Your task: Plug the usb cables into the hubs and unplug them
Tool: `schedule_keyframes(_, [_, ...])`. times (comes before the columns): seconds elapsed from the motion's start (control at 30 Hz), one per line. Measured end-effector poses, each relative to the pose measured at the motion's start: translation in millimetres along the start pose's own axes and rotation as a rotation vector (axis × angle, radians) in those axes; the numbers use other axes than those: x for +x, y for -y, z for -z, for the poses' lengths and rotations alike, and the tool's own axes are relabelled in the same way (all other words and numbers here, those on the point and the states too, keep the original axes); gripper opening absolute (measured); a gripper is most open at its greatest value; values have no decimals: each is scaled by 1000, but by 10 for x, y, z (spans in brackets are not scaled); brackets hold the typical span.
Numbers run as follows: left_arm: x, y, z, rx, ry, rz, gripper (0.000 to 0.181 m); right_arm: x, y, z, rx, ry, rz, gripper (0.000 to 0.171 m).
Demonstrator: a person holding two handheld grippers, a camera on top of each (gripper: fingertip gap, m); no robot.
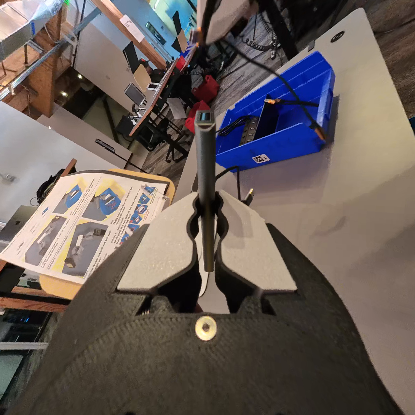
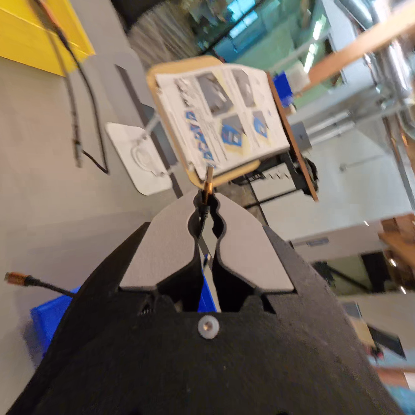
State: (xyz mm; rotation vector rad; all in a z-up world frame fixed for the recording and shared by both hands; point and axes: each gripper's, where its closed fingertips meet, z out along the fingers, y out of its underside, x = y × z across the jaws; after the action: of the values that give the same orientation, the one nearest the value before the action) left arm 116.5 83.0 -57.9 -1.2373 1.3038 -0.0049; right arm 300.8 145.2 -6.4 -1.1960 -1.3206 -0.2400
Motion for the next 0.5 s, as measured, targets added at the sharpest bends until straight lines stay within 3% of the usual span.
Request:
schedule_keyframes(0.27, [-94,-115,22,-46,36,-10,11,526,-915,171,-173,-269,-243,6])
schedule_keyframes(0.5, [-85,-128,8,-52,32,-7,11,621,-1313,59,-112,-462,-522,6])
